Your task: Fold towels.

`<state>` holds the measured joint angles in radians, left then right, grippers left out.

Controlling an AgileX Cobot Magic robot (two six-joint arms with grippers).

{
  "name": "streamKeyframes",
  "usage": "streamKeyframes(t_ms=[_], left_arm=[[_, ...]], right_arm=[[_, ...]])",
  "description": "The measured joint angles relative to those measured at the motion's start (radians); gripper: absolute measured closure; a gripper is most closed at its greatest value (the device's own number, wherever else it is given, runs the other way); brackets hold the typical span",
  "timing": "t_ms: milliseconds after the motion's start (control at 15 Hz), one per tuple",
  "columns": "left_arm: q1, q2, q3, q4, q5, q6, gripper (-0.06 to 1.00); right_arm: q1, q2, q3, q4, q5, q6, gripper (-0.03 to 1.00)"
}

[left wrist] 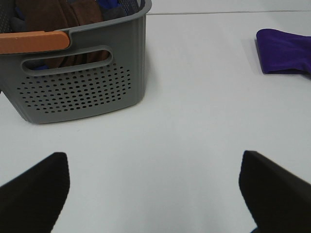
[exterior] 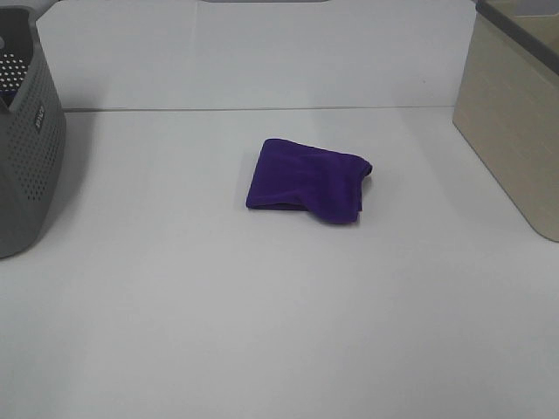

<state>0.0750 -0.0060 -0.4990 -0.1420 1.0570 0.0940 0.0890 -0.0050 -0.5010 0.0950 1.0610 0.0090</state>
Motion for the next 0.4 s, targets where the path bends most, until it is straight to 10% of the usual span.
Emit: streamKeyframes(t_ms=[400], left_arm=[[0.0,0.0,0.0,-0.001,0.0,0.0,0.07]], right_arm=[[0.0,0.0,0.0,0.0,0.0,0.0,0.2]])
